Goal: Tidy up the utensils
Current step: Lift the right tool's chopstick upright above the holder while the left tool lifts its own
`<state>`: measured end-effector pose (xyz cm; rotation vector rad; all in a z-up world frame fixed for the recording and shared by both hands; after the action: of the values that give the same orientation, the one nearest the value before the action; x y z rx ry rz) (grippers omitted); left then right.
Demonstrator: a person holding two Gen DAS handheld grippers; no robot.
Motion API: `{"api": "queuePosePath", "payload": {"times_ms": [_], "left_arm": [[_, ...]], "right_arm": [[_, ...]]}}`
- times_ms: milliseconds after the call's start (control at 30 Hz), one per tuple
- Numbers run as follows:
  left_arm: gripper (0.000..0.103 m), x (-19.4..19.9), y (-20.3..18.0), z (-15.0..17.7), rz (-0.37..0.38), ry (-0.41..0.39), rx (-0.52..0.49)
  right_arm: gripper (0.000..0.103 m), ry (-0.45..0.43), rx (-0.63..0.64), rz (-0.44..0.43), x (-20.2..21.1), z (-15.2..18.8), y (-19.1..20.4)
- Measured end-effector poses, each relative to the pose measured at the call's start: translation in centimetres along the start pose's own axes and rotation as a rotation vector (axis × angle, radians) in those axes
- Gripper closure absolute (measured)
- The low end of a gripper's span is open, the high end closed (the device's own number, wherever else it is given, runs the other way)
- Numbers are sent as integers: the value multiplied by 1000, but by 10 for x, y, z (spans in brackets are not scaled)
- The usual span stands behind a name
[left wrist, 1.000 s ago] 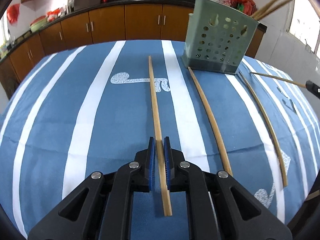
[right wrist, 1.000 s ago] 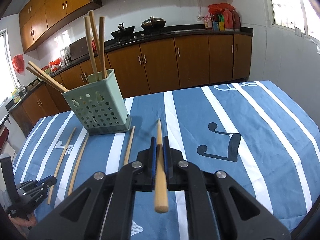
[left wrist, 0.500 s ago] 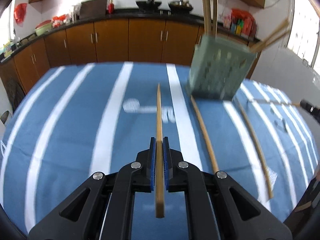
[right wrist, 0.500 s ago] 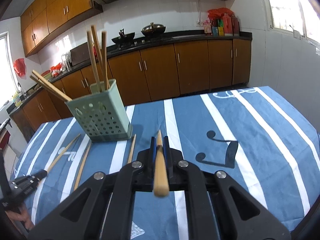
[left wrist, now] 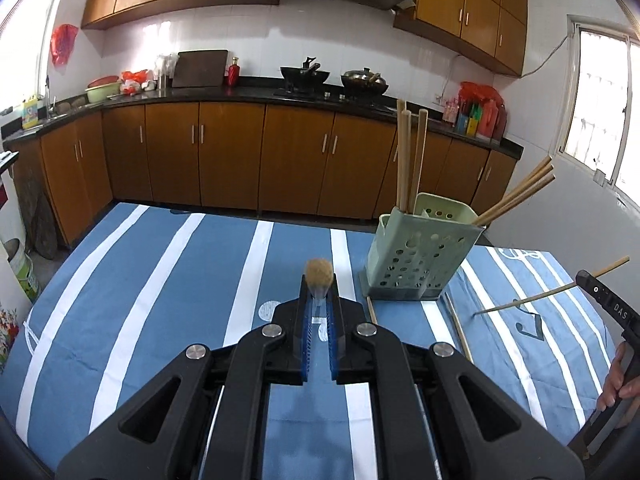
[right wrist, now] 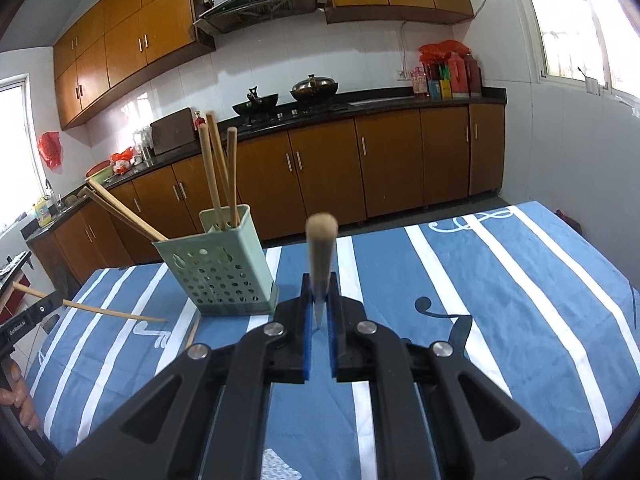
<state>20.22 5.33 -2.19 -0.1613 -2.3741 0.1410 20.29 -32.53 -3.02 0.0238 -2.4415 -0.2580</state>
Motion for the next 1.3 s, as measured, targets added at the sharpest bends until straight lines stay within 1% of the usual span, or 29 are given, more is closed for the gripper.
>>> {"api": "queuePosePath", "payload": {"times_ms": [200,300,467,600,667,733,767,867,1000,1133,1200,1300], "left_arm": [[96,1,-1,-4,9,2,4],[96,14,-6,-14,39,-14,-3],[96,51,-24,-47,104,-90,-55],[96,72,-42,-71,129,-157,-90],[96,76,-50,-81,132,-188,-94],[96,79,-59,-95,142,-221,-88],[96,80,-64,-103,141,-240,-83],[96,74,-74,-122,155,-266,-56],[96,61,-85,-138,150,-282,-49],[96,34,-92,-141,129,-239,-64],[96,20,-92,-139,120,-209,-69],[96,4,-90,-132,107,-175,-75]], "right_arm": [[95,-11,2,-2,4,-5,2],[95,-31,13,-48,20,-18,10],[95,-70,72,-158,60,-50,35],[95,-103,115,-225,86,-69,56],[95,-119,122,-246,93,-79,64],[95,-135,128,-233,95,-91,72],[95,-139,135,-227,95,-97,76],[95,-130,166,-204,85,-114,93],[95,-70,194,-163,57,-131,107],[95,39,193,-138,13,-135,109],[95,74,181,-144,-3,-133,107],[95,98,168,-150,-16,-132,106]]}}
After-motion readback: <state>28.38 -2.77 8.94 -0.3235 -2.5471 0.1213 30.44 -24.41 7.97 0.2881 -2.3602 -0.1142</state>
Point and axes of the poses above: each gripper's, at about its wrist camera, not at the fingertips, and x roughly against the way its jaws point, y to its left, z to its underside, the point moved 7 cm from there along -x, roughly the way its jaws point, and after that the axes turned 12 degrees about y, right-handed, at the moved point
